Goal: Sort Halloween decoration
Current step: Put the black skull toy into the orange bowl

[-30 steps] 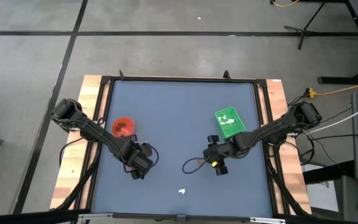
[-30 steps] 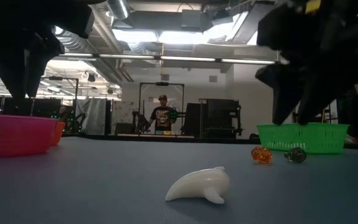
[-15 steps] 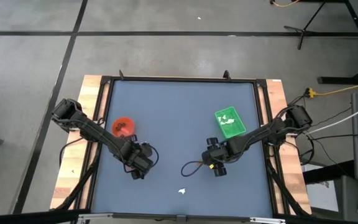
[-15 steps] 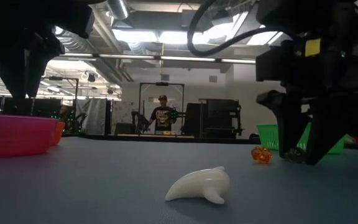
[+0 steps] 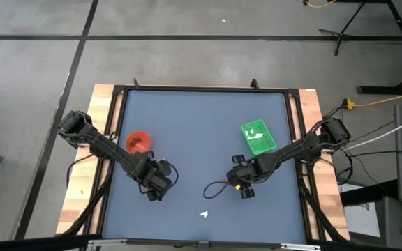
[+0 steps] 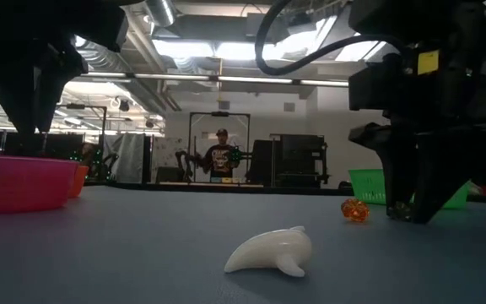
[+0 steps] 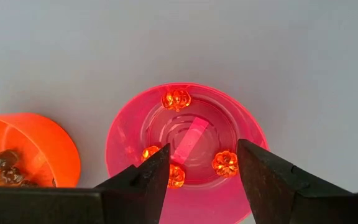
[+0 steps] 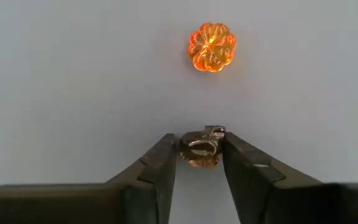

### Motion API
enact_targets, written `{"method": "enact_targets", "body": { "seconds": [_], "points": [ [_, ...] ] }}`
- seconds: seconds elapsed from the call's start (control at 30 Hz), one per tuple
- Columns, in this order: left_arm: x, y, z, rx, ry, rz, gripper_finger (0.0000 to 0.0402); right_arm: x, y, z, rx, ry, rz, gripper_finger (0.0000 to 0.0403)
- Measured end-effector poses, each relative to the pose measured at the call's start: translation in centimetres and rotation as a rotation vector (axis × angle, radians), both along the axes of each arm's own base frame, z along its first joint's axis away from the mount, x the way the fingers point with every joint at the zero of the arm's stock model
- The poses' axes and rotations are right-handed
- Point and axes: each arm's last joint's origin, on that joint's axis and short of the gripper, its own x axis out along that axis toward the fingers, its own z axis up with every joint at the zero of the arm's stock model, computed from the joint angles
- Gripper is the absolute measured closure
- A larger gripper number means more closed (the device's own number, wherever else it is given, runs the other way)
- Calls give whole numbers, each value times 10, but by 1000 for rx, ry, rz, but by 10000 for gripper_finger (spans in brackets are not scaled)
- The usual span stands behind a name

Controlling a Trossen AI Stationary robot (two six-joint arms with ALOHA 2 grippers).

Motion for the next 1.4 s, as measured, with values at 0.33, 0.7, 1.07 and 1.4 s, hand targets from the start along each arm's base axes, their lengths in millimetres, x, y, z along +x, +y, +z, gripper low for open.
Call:
{"method": "enact_targets", "body": {
  "seconds": [0.33,0.7,1.07,1.4],
  "points": [
    [0,0,0,0,0,0,232,1,0,0,10,-7,3,305],
    [0,0,0,0,0,0,232,2,1,2,22,-5,6,306],
    [-8,3,19,-34,-68,-3,232,27,7,31,-23,-143,74,306],
    [-16,6,41,104,-270,-8,232,64,-15,77,-23,-311,15,306]
  ]
}}
